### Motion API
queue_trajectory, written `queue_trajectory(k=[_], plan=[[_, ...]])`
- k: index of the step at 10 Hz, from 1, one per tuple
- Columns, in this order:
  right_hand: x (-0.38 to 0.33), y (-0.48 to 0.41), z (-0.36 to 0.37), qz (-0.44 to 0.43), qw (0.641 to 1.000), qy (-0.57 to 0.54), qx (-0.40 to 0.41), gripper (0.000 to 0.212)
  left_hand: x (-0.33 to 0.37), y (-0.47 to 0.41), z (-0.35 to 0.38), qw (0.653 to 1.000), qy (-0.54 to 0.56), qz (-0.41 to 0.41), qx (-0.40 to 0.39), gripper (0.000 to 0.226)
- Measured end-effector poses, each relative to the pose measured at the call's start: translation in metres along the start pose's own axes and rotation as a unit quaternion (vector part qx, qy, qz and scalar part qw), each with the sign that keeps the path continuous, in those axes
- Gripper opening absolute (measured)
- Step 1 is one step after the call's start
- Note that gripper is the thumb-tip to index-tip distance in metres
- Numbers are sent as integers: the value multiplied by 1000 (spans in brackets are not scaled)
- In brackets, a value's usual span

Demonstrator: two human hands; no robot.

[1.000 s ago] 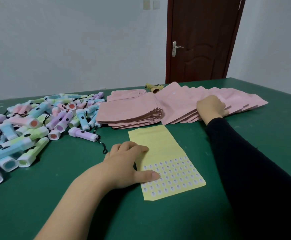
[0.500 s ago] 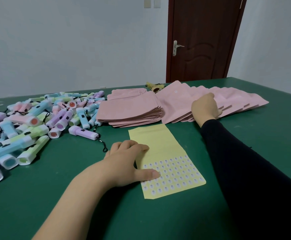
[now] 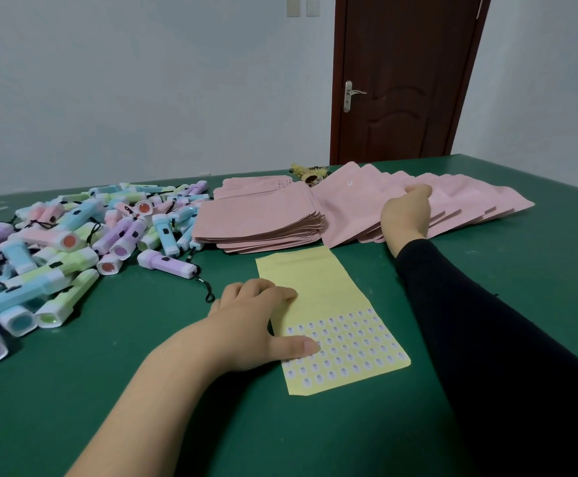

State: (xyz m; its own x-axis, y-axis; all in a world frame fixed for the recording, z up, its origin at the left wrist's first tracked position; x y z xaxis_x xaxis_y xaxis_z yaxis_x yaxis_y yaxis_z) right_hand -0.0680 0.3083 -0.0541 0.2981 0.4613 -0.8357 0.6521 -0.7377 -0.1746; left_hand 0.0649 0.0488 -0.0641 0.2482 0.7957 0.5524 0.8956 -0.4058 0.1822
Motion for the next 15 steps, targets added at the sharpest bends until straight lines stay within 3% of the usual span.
queue_trajectory(k=[1,2,3,4,6,9,10,11,12,13,14,15], plan=[[-2,0,1,-52,991,101,66,49,0,0,0,1000,2,-1,-1,86],[-13,1,7,-282,900,317,101,49,0,0,0,1000,1,-2,-1,86],[-23,7,21,-379,793,474,-63,65,0,0,-1,1000,1,-3,-3,86],[-25,15,28,-375,741,529,-171,67,-1,0,-1,1000,2,-3,-2,85],[-24,22,27,-328,745,546,-198,64,-1,0,-1,1000,2,-3,-3,87],[-17,24,28,-333,740,549,-202,61,-2,0,-1,1000,0,-4,-4,86],[-18,23,26,-324,759,524,-211,64,-2,1,-1,1000,1,-2,-5,86],[-36,23,19,-329,819,449,-137,68,-2,1,-1,1000,7,0,0,85],[-68,43,15,-402,858,316,-46,65,-2,-1,-1,1000,11,4,8,82],[-92,82,29,-503,795,327,-83,50,-1,-5,2,1000,9,13,25,79],[-98,112,54,-527,671,494,-167,35,-2,-9,8,999,10,21,36,77],[-99,119,65,-505,625,571,-167,21,-8,-11,7,997,23,31,61,75]])
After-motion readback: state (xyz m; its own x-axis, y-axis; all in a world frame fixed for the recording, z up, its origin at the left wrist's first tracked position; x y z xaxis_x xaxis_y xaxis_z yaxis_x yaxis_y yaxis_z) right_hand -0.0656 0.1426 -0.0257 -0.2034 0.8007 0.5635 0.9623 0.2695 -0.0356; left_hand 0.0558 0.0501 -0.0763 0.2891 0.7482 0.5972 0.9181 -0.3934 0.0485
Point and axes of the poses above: each hand's wrist, its own y-axis away from the middle knuckle, its own z-axis out of the palm, x = y × z, the point moved 1 cm from there along -y, towards the middle knuckle, and after that the axes turned 15 degrees about y, right-handed, at the moved point
